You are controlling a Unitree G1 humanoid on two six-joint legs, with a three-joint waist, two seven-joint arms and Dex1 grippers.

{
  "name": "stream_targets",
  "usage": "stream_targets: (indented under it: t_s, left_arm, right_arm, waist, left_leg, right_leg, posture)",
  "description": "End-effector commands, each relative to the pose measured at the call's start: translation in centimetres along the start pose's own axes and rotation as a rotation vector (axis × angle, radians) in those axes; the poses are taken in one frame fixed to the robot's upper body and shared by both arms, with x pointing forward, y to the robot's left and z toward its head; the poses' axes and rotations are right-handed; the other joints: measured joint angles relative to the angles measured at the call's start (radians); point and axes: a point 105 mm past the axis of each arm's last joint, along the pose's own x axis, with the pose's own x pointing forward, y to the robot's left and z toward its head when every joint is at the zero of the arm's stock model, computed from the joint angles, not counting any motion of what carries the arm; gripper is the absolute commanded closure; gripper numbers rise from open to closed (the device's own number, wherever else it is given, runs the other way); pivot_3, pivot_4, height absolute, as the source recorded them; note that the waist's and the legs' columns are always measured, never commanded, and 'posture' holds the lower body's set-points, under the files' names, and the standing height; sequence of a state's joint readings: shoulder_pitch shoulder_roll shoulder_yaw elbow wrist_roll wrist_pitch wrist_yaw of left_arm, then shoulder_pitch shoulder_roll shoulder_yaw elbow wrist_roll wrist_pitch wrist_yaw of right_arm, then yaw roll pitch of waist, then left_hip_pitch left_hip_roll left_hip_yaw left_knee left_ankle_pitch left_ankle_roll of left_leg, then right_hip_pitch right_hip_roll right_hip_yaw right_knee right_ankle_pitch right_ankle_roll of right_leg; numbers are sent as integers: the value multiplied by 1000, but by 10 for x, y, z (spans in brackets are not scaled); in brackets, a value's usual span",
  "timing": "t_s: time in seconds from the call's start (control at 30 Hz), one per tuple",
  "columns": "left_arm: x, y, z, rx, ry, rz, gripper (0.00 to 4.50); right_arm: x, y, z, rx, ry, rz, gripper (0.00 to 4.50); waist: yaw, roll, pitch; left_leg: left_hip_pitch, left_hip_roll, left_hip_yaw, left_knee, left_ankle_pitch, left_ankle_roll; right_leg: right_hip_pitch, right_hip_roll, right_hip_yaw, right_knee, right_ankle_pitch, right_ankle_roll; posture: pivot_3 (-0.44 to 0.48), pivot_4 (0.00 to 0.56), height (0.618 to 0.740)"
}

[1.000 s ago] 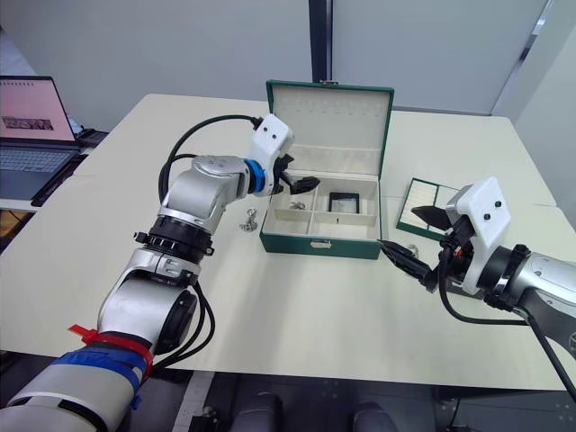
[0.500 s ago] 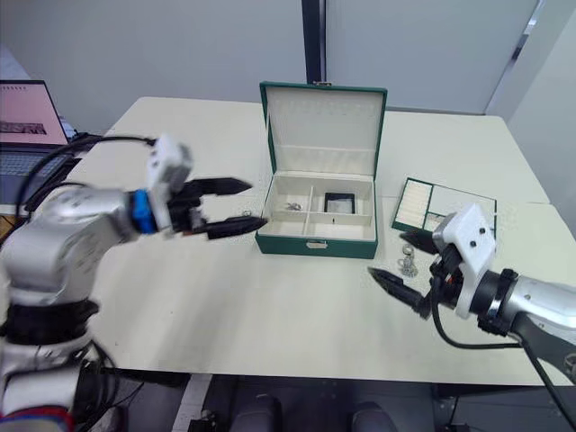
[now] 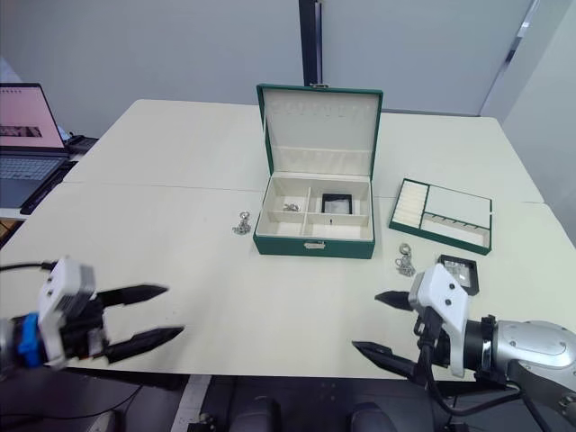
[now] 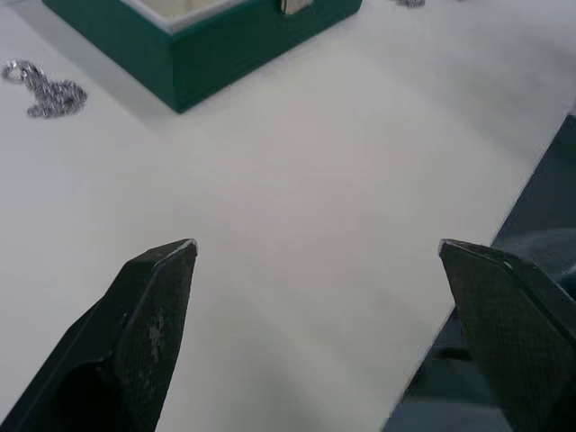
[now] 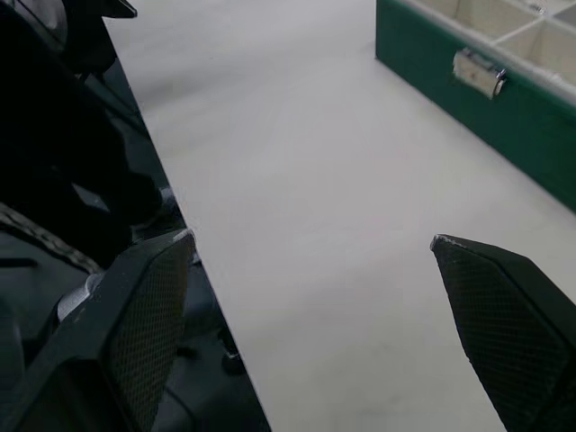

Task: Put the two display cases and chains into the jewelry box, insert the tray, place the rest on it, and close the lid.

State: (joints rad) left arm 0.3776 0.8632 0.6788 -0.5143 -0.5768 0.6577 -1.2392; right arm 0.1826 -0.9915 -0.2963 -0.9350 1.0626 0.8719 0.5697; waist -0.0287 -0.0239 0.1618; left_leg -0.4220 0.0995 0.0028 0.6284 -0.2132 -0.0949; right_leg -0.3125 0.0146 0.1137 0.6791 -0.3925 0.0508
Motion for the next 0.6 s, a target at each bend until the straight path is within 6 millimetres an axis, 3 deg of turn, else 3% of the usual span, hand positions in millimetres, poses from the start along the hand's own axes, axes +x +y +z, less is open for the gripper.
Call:
stream_targets:
  t_s: [0.03,0.33,0.6]
  left_arm:
    - [-12,6,8,73,-10,33,38]
    - [-14,17,13,74,-28,52,38]
    - [-5,43,27,81,-29,156,38]
  right_arm:
    - [0,3,6,-56,-28,12,0]
    - [3,0,12,-102,-80,-32,0]
    - [19,-32,62,-194,-178,-157,0]
  waist:
    - [2,-1,0]
    - [-3,-4,-2]
    - [-5,-3,-2]
  left_leg:
    - [1,0,0,0,0,0]
    - [2,0,0,0,0,0]
    - [3,0,1,-1,0,0]
  right_leg:
    - [-1,0,0,1,0,0]
    - [-4,0,1,1,0,0]
    - [-5,0,3,1,0,0]
  posture:
    - [0,150,740]
    - [0,150,740]
    - [0,150,740]
